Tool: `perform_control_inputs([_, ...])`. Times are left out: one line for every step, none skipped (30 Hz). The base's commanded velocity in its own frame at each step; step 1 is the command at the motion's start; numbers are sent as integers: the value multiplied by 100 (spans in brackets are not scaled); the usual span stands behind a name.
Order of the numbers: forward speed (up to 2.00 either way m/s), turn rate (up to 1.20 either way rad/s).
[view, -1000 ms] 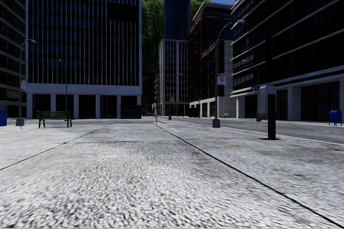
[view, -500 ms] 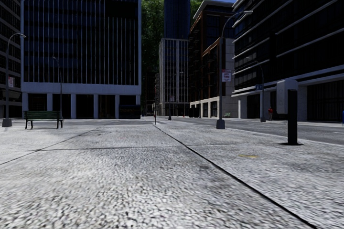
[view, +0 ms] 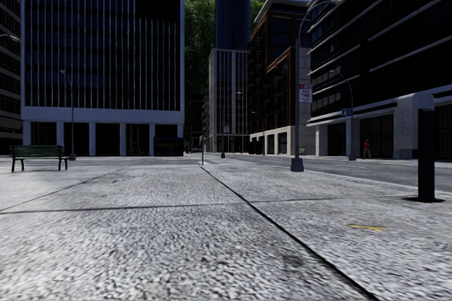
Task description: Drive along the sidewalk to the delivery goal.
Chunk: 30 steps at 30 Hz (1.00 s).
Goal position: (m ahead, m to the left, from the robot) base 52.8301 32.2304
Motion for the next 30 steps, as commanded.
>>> perform_control_inputs([200, 0])
perform_control_inputs([200, 0])
perform_control_inputs([200, 0])
perform_control_inputs([200, 0])
perform_control_inputs([200, 0])
perform_control_inputs([200, 0])
perform_control_inputs([200, 0])
perform_control_inputs([200, 0])
perform_control_inputs([200, 0])
perform_control_inputs([200, 0])
perform_control_inputs([200, 0])
perform_control_inputs([200, 0])
perform_control_inputs([200, 0])
perform_control_inputs([200, 0])
perform_control_inputs([200, 0])
perform_control_inputs([200, 0])
perform_control_inputs([200, 0])
perform_control_inputs([200, 0])
perform_control_inputs([200, 0])
perform_control_inputs([200, 0])
perform_control_inputs([200, 0])
perform_control_inputs([200, 0])
perform_control_inputs([200, 0])
perform_control_inputs([200, 0])
perform_control_inputs([200, 0])
perform_control_inputs([200, 0])
perform_control_inputs([200, 0])
perform_control_inputs([200, 0])
perform_control_inputs([200, 0])
perform_control_inputs([200, 0])
